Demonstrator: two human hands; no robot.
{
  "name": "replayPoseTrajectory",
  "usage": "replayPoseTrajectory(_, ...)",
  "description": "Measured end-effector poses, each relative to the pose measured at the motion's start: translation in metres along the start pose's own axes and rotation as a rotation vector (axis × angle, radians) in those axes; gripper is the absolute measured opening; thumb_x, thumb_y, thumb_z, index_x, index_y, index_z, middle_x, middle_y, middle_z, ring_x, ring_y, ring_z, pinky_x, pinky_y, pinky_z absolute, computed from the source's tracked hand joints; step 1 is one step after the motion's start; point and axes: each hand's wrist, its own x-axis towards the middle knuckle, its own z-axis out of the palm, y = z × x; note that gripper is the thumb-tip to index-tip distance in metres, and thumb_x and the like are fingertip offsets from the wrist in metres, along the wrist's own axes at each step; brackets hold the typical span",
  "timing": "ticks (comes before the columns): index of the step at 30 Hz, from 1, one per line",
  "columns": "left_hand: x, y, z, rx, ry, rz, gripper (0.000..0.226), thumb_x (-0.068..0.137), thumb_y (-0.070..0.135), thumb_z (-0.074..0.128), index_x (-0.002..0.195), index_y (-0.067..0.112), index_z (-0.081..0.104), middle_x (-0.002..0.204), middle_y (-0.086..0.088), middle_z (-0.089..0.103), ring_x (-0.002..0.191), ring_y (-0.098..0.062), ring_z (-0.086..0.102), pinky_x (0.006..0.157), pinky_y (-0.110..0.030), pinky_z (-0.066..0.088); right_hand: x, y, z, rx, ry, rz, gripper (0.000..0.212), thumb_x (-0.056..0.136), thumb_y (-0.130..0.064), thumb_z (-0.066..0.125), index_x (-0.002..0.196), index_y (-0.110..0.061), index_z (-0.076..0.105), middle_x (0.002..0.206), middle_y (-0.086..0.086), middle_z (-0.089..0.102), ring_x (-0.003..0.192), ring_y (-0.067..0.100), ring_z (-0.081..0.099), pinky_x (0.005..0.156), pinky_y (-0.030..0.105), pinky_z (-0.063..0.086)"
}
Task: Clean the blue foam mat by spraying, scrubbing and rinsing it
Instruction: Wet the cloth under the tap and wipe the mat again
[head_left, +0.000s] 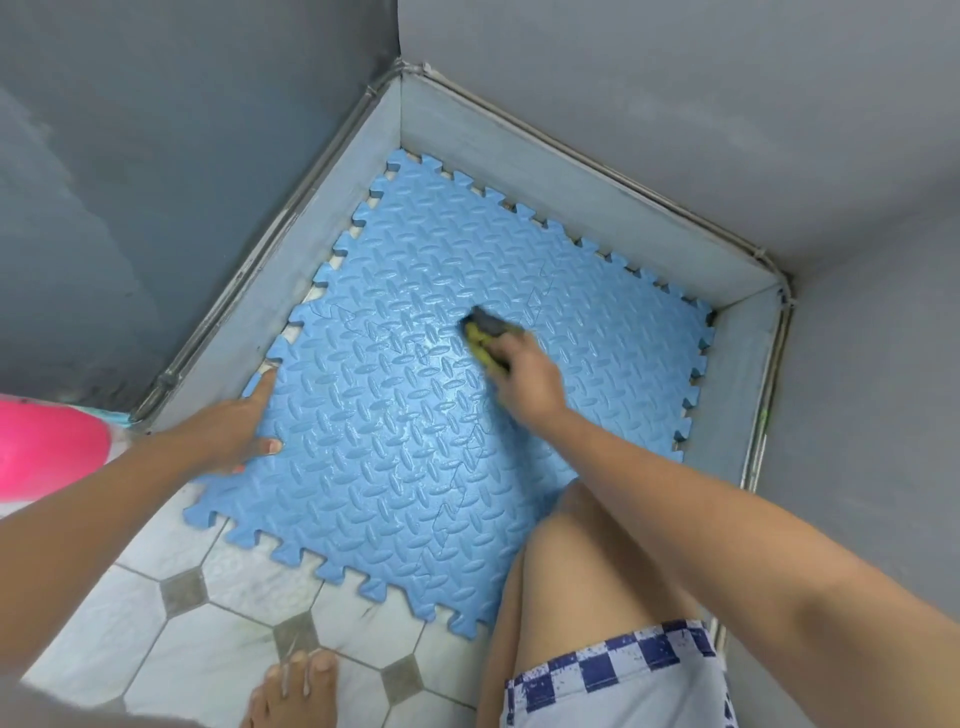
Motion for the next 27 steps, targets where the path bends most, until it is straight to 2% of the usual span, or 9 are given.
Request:
replayPoseTrajectory(2, -0.003, 0.002, -0.001, -0.035, 0.004, 0.006, 0.107, 0.098, 0.026, 0.067, 0.160, 0.031, -0.020, 0.076, -0.005, 0.056, 0.053, -0.018, 0.062, 0.054, -0.026, 0.049, -0.029, -0.042, 0.028, 0.022, -0.147, -0.149, 0.019, 0.091, -0.035, 0.066, 0.111, -0.032, 0.065, 0.125, -0.002, 0.057, 0.091, 0.020, 0.063, 0.084, 0.038, 0.056)
replayPoseTrajectory(5, -0.004, 0.002, -0.003, -0.024, -0.004, 0.013, 0.108, 0.097, 0.028, 0.068, 0.160, 0.031, -0.020, 0.075, -0.004, 0.057, 0.052, -0.017, 0.063, 0.057, -0.028, 0.053, -0.072, -0.089, 0.066, -0.035, -0.311, -0.281, 0.030, 0.090, -0.026, 0.069, 0.119, -0.026, 0.063, 0.119, 0.003, 0.056, 0.095, 0.028, 0.063, 0.083, 0.040, 0.055)
replayPoseTrajectory(7, 0.000, -0.002, -0.003, -0.032, -0.024, 0.002, 0.110, 0.096, 0.028, 0.069, 0.160, 0.032, -0.020, 0.070, -0.007, 0.064, 0.052, -0.019, 0.064, 0.062, -0.033, 0.058, -0.096, -0.104, 0.083, -0.102, -0.421, -0.345, 0.033, 0.090, -0.017, 0.065, 0.123, -0.023, 0.059, 0.116, 0.007, 0.051, 0.098, 0.033, 0.060, 0.080, 0.041, 0.052)
replayPoseTrajectory(10, 0.002, -0.002, -0.003, -0.099, -0.034, 0.007, 0.112, 0.095, 0.024, 0.071, 0.160, 0.032, -0.021, 0.071, -0.014, 0.072, 0.053, -0.023, 0.066, 0.057, -0.033, 0.060, -0.112, -0.098, 0.086, -0.199, -0.466, -0.354, 0.036, 0.091, -0.006, 0.055, 0.123, -0.024, 0.053, 0.113, 0.008, 0.047, 0.100, 0.034, 0.057, 0.073, 0.040, 0.047)
replayPoseTrajectory(13, -0.001, -0.004, -0.003, -0.146, -0.026, 0.020, 0.112, 0.095, 0.021, 0.071, 0.160, 0.032, -0.020, 0.071, -0.016, 0.072, 0.051, -0.023, 0.066, 0.050, -0.030, 0.055, -0.102, -0.087, 0.066, -0.196, -0.409, -0.251, 0.038, 0.090, -0.005, 0.055, 0.121, -0.027, 0.053, 0.117, 0.006, 0.049, 0.101, 0.032, 0.057, 0.071, 0.034, 0.041)
replayPoseTrajectory(16, -0.001, -0.008, 0.004, -0.159, 0.030, 0.026, 0.109, 0.095, 0.022, 0.071, 0.162, 0.033, -0.016, 0.073, -0.015, 0.072, 0.052, -0.022, 0.067, 0.053, -0.034, 0.059, -0.073, -0.049, 0.034, -0.206, -0.294, -0.053, 0.039, 0.087, -0.006, 0.055, 0.116, -0.031, 0.051, 0.119, 0.003, 0.050, 0.099, 0.033, 0.060, 0.074, 0.035, 0.044)
replayPoseTrajectory(19, 0.001, -0.010, 0.008, -0.132, 0.055, 0.038, 0.107, 0.096, 0.025, 0.070, 0.162, 0.034, -0.014, 0.075, -0.012, 0.072, 0.053, -0.021, 0.067, 0.061, -0.036, 0.062, -0.042, 0.027, -0.011, -0.282, -0.151, 0.237, 0.034, 0.088, -0.012, 0.054, 0.116, -0.031, 0.050, 0.117, 0.008, 0.051, 0.099, 0.037, 0.062, 0.082, 0.041, 0.049)
replayPoseTrajectory(24, 0.007, -0.010, 0.012, -0.120, 0.106, 0.035, 0.107, 0.095, 0.027, 0.071, 0.161, 0.036, -0.013, 0.077, -0.011, 0.069, 0.064, -0.027, 0.072, 0.067, -0.041, 0.064, -0.034, 0.152, -0.077, -0.302, -0.020, 0.640, 0.034, 0.088, -0.013, 0.056, 0.119, -0.020, 0.047, 0.119, 0.021, 0.056, 0.091, 0.037, 0.059, 0.068, 0.037, 0.044)
replayPoseTrajectory(27, 0.006, -0.010, 0.014, -0.029, 0.138, 0.034, 0.104, 0.096, 0.032, 0.068, 0.162, 0.035, -0.013, 0.104, -0.016, 0.072, 0.087, -0.032, 0.072, 0.079, -0.041, 0.060, -0.057, 0.143, -0.059, -0.405, -0.011, 0.521, 0.038, 0.088, -0.013, 0.057, 0.123, -0.012, 0.041, 0.121, 0.022, 0.049, 0.096, 0.043, 0.058, 0.070, 0.039, 0.041)
